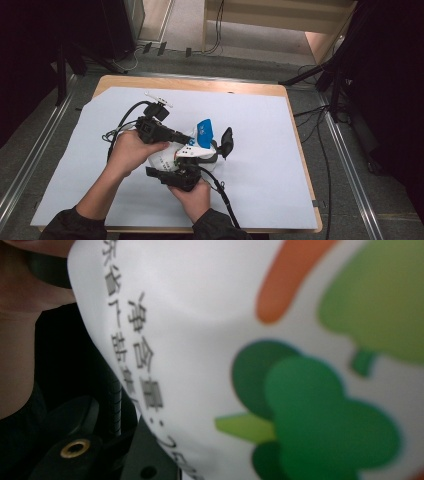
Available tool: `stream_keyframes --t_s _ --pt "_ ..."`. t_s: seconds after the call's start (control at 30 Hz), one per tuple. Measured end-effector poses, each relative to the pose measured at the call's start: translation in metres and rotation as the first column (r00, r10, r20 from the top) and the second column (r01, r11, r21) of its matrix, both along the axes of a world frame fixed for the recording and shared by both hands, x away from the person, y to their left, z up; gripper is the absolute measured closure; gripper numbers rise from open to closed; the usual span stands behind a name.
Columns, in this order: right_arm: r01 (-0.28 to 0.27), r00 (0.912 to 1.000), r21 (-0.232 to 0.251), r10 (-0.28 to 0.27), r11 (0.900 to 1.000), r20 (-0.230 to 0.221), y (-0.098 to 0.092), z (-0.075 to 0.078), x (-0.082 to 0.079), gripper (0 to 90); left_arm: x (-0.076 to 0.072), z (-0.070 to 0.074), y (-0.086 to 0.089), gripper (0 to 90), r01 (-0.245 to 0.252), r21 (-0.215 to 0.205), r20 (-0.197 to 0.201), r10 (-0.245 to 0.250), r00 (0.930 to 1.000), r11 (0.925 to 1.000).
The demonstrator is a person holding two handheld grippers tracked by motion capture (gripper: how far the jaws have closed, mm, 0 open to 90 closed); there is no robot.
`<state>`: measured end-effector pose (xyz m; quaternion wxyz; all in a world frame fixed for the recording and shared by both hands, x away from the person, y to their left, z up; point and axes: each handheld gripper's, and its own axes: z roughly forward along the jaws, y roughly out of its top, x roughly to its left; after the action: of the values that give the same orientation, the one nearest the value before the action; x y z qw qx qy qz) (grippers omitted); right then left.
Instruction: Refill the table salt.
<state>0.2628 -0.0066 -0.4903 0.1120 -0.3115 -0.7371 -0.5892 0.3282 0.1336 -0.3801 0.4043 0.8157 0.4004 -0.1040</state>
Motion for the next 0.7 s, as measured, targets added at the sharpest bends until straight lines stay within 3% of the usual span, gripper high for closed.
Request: stream_keyframes --t_s 0.37,0.7 --pt "0.003 0.9996 0.054 -0.001 0.999 -0.029 -0.0013 0.0009 0.0011 69.2 0.0006 0.0014 -0.001 82.9 0.01 -0.006 0.012 -0.01 0.9999 0.9999" --pt "0.004 0.9997 0.051 -0.003 0.999 -0.026 -0.0011 0.0004 0.0017 69.1 0.0006 0.0015 -0.0016 82.9 0.012 -0.001 0.016 -0.012 0.9998 0.9999"
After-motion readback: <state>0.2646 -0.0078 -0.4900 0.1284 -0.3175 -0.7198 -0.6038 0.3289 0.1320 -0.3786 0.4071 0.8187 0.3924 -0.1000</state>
